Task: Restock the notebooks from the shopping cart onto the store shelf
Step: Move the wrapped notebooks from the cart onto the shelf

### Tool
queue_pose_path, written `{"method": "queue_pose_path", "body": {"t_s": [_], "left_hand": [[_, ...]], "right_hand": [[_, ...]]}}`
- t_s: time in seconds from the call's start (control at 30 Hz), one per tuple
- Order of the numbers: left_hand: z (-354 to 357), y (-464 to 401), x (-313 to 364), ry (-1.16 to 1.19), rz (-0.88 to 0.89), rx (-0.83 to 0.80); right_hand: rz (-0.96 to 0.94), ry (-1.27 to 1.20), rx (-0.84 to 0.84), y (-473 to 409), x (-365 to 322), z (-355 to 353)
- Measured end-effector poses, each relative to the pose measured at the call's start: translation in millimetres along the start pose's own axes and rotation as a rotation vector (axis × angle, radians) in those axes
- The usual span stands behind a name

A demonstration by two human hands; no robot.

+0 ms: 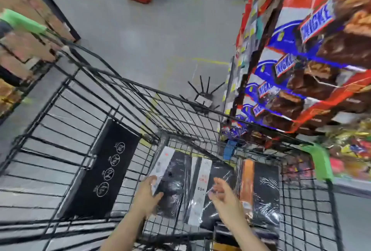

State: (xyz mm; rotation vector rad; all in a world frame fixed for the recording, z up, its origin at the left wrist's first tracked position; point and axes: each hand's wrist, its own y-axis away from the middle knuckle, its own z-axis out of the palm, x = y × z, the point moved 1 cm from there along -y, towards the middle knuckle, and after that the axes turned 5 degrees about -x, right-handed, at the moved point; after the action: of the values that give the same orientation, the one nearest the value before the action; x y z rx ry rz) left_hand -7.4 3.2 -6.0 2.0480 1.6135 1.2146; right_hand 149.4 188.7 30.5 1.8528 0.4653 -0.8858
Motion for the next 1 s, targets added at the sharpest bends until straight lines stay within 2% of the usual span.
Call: {"method": "queue_pose_path", "body": {"t_s": [0.13,0.23,0.27,0.43,0.57,0.7,0.9,1.0], "left_hand": [[14,-45,-36,-0.19,-0.073,-0.017],[29,-53,-42,-0.339,-0.046,-0.048],[32,-53,-39,-0.324,-0.042,-0.034],[39,-58,-38,-0.158,0.004,-0.011],[36,-69,-52,0.063,-0.046,-0.024],[21,-69,-49,0.169,-0.097,0.098],[-10,-56,-29,0.484,-0.025,-0.207],[-37,-44,-21,0.575,0.001,-0.226]], "right_hand": [[0.037,-0.018,0.023,-27,15,28],[0.066,-0.061,0.049,-33,26,42],[0.07,-0.062,0.047,-33,29,45],[0.11,-0.108,0.015,-34,32,53],[0.097,-0.108,0.021,-38,36,56],[0.099,-0.058,0.004,-40,38,56],[0.108,-0.059,-0.056,-33,28,52],[0.12,-0.105,-0.08,-29,22,53]]}}
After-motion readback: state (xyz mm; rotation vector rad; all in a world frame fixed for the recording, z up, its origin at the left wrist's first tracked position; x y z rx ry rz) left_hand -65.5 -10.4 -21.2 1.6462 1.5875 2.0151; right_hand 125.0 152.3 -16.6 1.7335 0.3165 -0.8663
